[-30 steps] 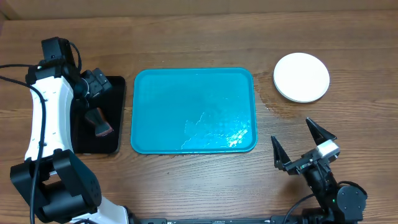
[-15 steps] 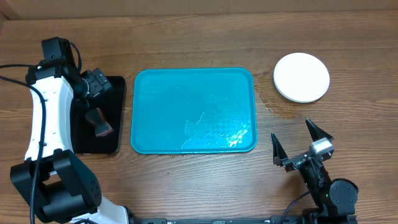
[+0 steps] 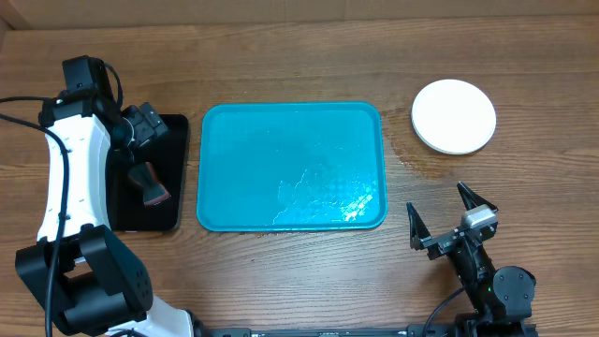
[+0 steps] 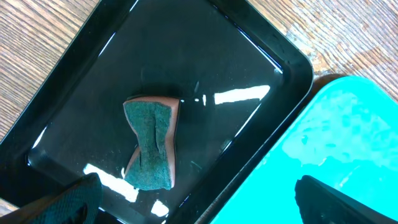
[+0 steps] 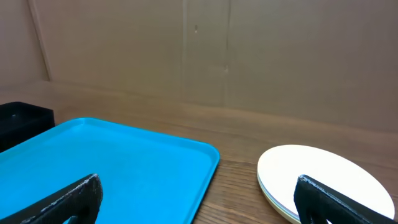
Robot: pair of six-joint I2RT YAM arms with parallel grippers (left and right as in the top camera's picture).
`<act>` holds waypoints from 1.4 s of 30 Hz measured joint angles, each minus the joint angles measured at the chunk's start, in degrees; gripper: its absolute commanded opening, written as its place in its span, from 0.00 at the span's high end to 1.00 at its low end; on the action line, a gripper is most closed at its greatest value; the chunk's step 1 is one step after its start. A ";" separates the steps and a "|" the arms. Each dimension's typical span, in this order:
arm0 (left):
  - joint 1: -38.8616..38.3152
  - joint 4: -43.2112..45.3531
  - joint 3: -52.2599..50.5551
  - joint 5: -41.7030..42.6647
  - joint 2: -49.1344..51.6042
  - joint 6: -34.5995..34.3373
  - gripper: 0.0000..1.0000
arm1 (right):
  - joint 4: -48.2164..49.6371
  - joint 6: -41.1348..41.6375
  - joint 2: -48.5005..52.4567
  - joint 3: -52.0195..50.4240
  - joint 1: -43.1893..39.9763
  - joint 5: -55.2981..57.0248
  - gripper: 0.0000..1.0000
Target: Clean dirty plates on tray and stack at the side
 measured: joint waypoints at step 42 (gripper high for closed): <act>-9.88 16.63 -22.18 0.17 -31.91 4.11 0.01 | 0.00 0.00 0.00 0.00 0.00 0.02 0.00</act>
